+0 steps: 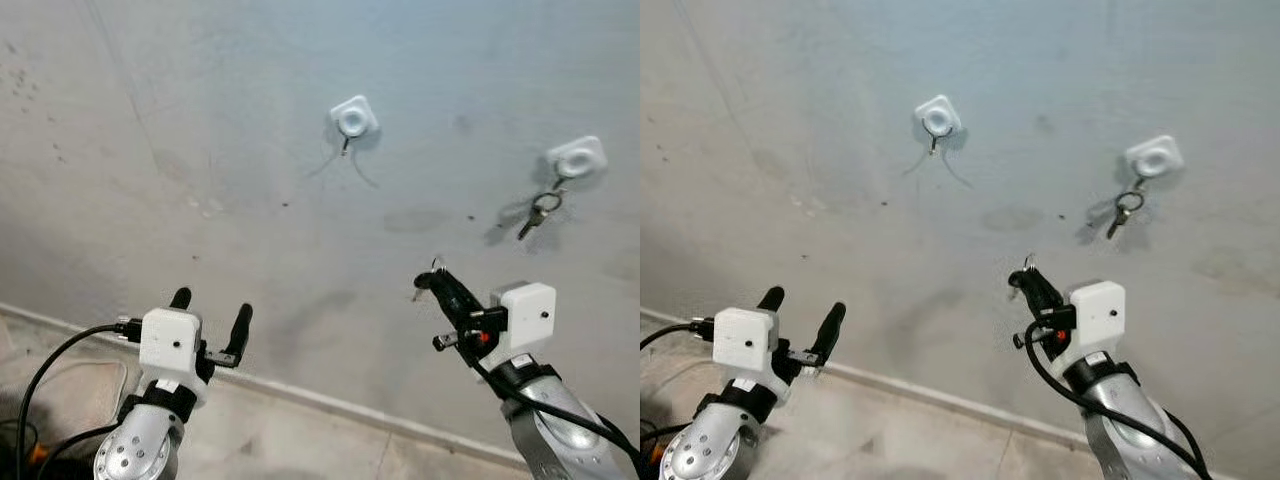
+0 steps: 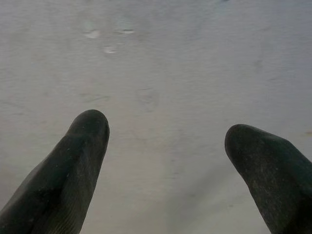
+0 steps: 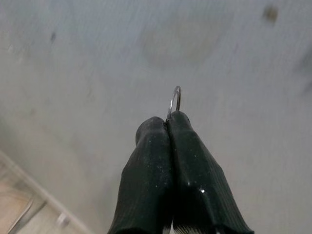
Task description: Hang keys on a hook
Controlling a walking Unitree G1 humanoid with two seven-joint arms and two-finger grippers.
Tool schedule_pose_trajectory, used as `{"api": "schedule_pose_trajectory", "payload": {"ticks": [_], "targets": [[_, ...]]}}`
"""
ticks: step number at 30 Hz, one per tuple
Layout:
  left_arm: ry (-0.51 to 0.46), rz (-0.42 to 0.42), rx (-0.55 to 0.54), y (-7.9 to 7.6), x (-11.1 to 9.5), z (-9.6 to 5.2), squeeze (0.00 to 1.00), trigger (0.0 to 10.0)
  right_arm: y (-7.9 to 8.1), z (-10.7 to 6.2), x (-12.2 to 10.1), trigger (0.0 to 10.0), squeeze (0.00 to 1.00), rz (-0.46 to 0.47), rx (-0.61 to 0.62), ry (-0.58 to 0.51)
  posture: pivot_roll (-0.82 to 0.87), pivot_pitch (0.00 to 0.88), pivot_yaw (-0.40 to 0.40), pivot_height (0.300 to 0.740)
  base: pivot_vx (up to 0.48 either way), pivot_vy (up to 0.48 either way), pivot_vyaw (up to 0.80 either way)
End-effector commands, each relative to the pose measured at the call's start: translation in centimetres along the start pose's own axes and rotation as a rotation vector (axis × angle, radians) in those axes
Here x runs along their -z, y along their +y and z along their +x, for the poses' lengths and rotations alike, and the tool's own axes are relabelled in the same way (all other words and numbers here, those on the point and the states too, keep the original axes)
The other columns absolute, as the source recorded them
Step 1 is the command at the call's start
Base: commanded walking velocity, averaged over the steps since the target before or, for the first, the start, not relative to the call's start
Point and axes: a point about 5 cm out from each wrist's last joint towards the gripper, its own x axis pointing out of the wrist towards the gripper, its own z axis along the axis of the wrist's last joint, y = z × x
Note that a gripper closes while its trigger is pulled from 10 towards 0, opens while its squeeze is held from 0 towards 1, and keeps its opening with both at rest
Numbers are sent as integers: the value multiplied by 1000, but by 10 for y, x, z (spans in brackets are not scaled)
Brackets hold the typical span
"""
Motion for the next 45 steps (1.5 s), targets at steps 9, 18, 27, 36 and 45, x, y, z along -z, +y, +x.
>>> {"api": "schedule_pose_trajectory", "payload": {"ticks": [9, 18, 27, 36, 45], "targets": [[22, 10, -57, 7, -5, -14, 0, 10000, 5, -10, -5, 10000, 0, 7, -38, 23, 94, 114, 2, 740, 0, 0, 0], [46, -3, -45, 6, -4, -14, 0, 10000, 8, -8, -3, 10000, 0, 16, -38, 37, 97, 114, 4, 740, 0, 150, 0], [54, -3, -23, 5, -4, -14, 0, 10000, 9, -9, 1, 10000, 0, 28, -25, 62, 95, 118, 7, 740, 0, 0, -622], [67, -21, -17, 4, -3, -14, 0, 10000, 10, -7, 3, 10000, 0, 35, -22, 71, 97, 119, 8, 740, 0, 0, -800], [76, -33, -3, 2, -2, -13, 0, 10000, 13, -3, 3, 10000, 0, 38, -27, 64, 99, 115, 9, 740, 0, 59, -769]]}}
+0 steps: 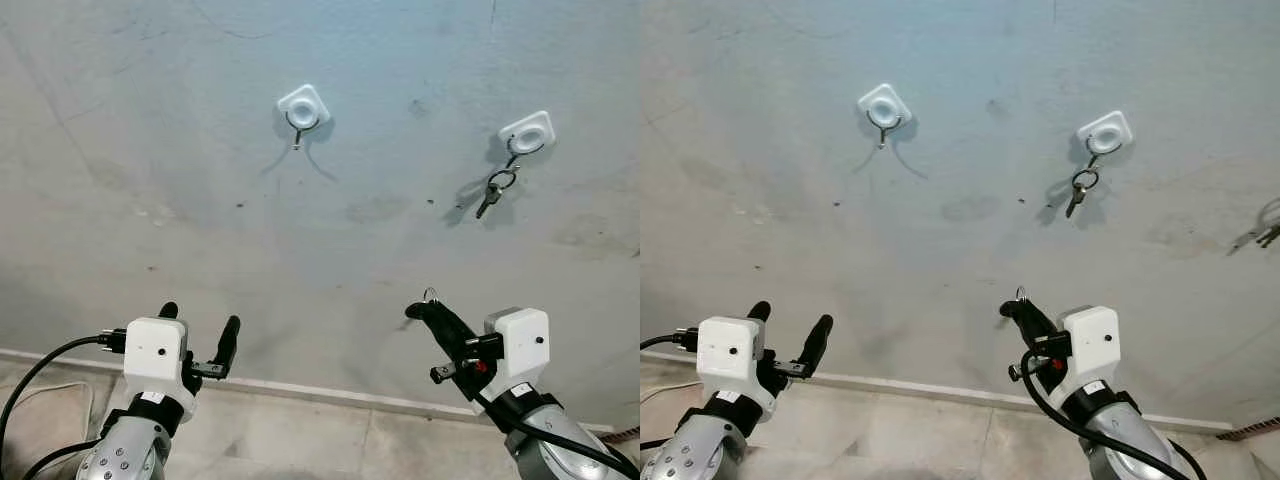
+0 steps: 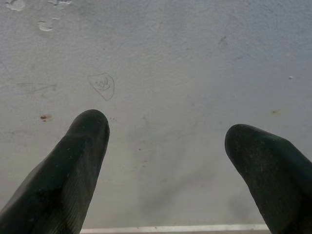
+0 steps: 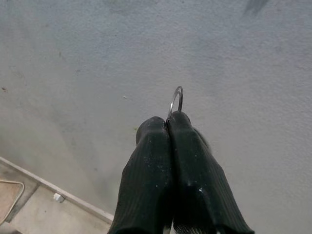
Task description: Hang keys on a hook
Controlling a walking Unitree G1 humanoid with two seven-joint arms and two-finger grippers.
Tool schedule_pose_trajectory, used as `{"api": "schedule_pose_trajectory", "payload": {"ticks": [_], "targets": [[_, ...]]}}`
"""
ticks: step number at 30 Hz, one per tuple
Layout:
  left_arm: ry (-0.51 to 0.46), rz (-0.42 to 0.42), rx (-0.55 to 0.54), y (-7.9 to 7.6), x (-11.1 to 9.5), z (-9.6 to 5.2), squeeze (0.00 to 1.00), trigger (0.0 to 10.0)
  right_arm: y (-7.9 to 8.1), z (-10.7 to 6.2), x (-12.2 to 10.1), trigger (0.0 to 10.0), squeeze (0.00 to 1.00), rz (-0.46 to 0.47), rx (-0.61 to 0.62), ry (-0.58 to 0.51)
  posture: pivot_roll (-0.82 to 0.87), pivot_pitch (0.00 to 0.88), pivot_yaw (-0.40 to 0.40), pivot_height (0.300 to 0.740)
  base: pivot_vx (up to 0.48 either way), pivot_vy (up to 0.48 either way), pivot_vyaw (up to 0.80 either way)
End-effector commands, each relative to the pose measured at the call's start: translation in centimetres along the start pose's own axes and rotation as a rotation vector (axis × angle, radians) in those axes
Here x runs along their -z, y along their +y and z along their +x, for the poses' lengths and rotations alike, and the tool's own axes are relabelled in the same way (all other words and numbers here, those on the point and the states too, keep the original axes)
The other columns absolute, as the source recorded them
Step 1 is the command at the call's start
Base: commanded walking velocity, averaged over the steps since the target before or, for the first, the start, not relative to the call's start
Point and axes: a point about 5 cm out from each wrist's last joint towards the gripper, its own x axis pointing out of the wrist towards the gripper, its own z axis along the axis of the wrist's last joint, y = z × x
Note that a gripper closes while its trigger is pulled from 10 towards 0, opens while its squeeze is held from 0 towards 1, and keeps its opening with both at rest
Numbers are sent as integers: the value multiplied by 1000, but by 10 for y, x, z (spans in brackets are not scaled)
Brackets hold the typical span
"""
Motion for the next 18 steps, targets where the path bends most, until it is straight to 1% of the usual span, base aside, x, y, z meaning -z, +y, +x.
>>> {"api": "schedule_pose_trajectory", "payload": {"ticks": [1, 12, 13, 15, 18], "targets": [[4, 1, 5, 0, -1, -2, 0, 10000, 1, 2, 0, 10000, 0, -5, -5, -2, 99, 115, 9, 740, 0, 296, 0], [16, 0, 26, -2, 0, -1, 0, 10000, 3, 5, 1, 10000, 0, -5, -11, -4, 103, 111, 7, 740, 0, 444, 0], [14, -3, 27, -2, 0, -1, 0, 10000, 3, 5, 1, 10000, 0, -5, -11, -4, 103, 111, 6, 740, 0, 0, 0], [9, 25, 35, -3, -1, -1, 0, 10000, 3, 5, 1, 10000, 0, -5, -11, -4, 104, 111, 5, 740, 0, 0, 0], [1, 38, 41, -4, -1, 1, 0, 10000, 3, 7, 1, 10000, 0, -7, -5, -9, 104, 110, 5, 740, 0, 0, 0]]}}
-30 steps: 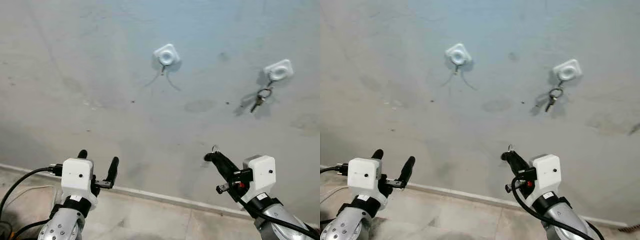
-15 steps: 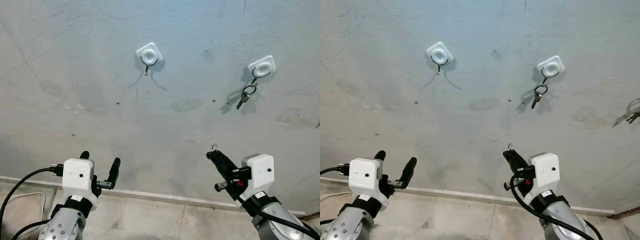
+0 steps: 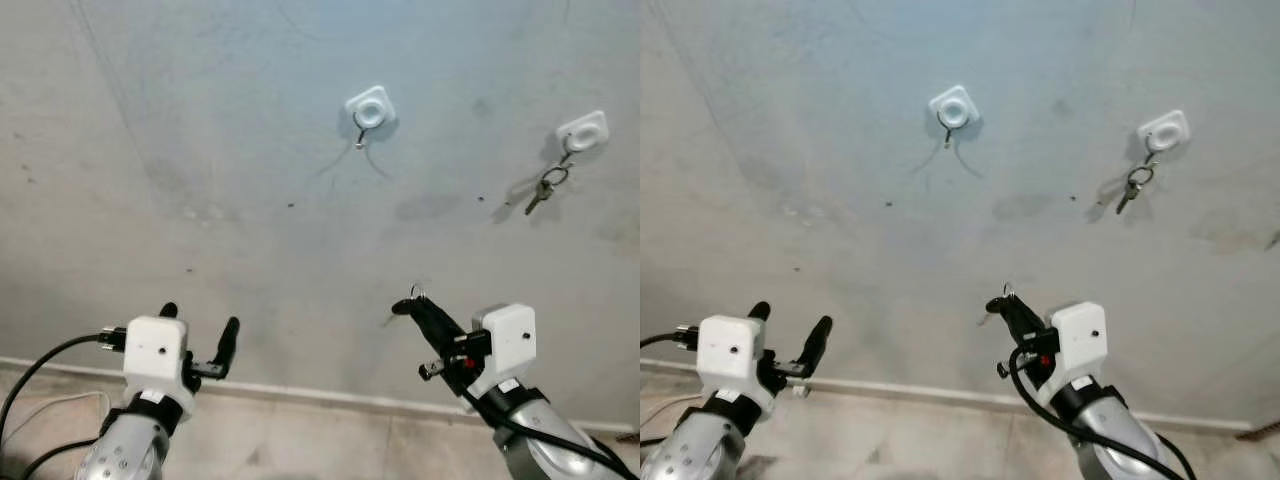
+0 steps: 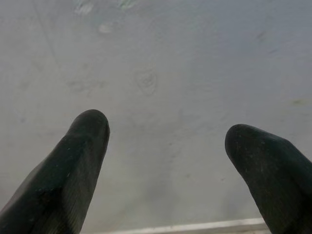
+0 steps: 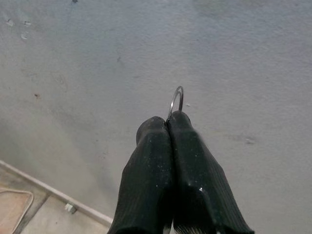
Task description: Hang keys on a hook
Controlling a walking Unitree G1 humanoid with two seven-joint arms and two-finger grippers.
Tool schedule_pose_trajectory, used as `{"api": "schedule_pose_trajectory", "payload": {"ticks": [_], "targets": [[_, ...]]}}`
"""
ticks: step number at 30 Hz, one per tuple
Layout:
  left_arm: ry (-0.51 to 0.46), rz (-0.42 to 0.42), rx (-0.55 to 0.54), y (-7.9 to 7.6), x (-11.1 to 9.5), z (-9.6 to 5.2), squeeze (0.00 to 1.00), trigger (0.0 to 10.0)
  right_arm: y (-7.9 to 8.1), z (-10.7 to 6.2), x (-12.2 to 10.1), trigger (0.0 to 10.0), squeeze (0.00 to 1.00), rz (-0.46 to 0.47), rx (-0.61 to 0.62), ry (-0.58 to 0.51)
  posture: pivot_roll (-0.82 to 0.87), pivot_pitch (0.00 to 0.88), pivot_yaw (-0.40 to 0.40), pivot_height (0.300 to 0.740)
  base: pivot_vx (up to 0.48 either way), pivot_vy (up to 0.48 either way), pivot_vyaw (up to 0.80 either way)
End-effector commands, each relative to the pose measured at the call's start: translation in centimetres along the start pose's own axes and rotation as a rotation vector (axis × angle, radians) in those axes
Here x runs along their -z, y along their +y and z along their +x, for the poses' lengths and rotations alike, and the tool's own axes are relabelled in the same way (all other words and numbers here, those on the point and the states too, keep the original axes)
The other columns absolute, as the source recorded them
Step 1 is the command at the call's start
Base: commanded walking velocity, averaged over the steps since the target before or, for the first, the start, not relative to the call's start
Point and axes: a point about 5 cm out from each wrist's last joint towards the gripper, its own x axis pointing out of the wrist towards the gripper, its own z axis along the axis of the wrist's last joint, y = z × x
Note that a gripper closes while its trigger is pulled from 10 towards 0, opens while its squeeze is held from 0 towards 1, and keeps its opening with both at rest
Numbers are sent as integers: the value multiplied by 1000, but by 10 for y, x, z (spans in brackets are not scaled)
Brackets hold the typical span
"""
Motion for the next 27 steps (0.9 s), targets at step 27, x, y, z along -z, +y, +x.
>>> {"api": "schedule_pose_trajectory", "payload": {"ticks": [27], "targets": [[-246, 258, -104, 4, -39, 12, 0, 10000, 25, 47, -32, 10000, 0, 14, -97, -173, 107, 99, 2, 740, 0, 0, 0]]}}
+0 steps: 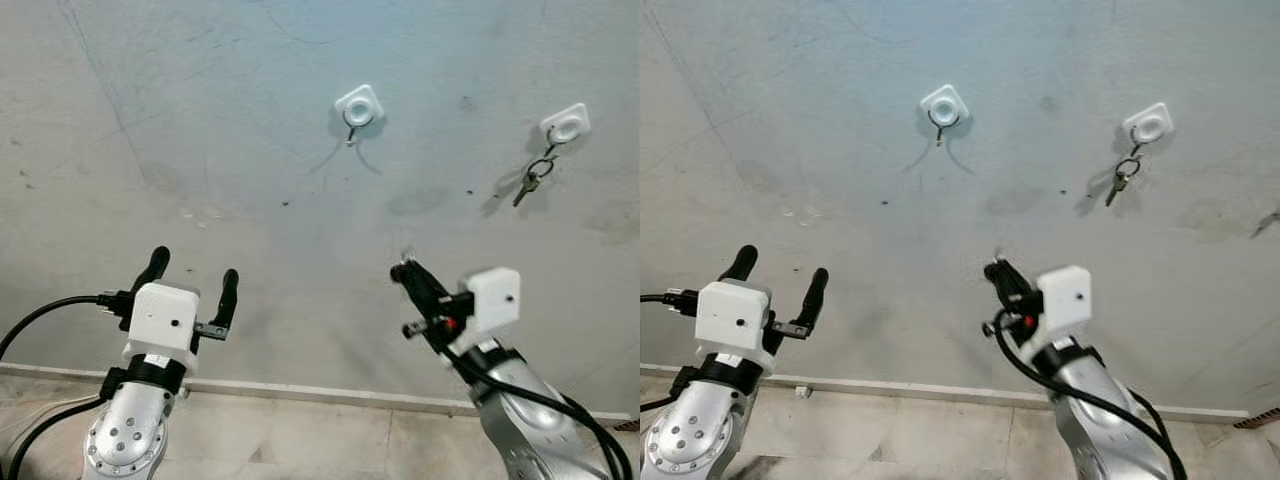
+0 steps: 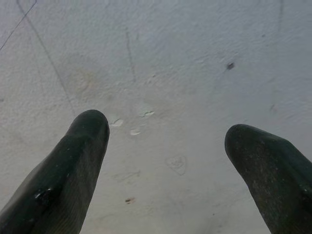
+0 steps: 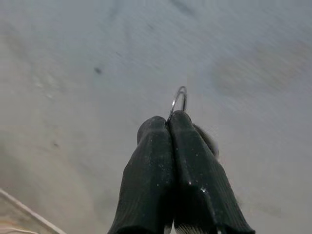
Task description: Hang keys on a hook
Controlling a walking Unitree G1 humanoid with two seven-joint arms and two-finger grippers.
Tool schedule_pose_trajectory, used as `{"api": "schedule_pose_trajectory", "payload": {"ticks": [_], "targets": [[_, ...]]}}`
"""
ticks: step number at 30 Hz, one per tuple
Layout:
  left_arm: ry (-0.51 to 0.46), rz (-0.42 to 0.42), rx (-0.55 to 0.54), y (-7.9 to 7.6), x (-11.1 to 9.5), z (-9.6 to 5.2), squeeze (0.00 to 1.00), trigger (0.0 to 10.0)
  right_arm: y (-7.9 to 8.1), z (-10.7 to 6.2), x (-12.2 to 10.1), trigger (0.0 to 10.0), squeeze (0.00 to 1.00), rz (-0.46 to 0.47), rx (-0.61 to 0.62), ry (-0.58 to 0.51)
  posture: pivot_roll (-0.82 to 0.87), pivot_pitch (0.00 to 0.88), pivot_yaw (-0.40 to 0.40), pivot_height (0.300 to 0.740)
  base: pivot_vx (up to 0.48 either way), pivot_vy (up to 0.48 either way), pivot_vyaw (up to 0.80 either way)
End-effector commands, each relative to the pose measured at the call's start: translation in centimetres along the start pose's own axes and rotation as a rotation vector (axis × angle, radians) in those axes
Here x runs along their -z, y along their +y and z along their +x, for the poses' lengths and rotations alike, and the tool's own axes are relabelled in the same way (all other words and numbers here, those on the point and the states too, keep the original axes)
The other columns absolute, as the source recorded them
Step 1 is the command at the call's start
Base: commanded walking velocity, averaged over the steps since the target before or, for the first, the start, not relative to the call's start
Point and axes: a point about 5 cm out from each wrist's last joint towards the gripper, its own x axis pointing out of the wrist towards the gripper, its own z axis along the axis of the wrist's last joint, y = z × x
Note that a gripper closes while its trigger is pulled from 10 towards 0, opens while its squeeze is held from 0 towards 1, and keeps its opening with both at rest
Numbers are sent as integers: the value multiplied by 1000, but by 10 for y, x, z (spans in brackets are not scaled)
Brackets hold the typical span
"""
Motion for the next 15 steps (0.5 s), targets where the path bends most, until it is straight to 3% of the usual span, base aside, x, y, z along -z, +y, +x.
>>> {"api": "schedule_pose_trajectory", "payload": {"ticks": [1, 3, 9, 15], "targets": [[-5, -9, 21, -3, -1, -1, 0, 10000, 8, 6, -1, 10000, 0, 2, -45, -13, 107, 99, 2, 740, 0, 0, 0], [-46, -60, 88, -12, -8, -1, 0, 10000, 17, 16, -3, 10000, 0, 2, -105, -35, 121, 101, 7, 740, 0, 0, 0], [-108, -46, 174, -25, -18, -3, 0, 10000, 24, 26, -3, 10000, 0, -4, -158, -45, 134, 104, -3, 740, 0, 0, 0], [-122, -55, 186, -27, -20, 1, 0, 10000, 25, 35, -6, 10000, 0, -1, -169, -66, 135, 107, -4, 740, 0, 0, 0]]}}
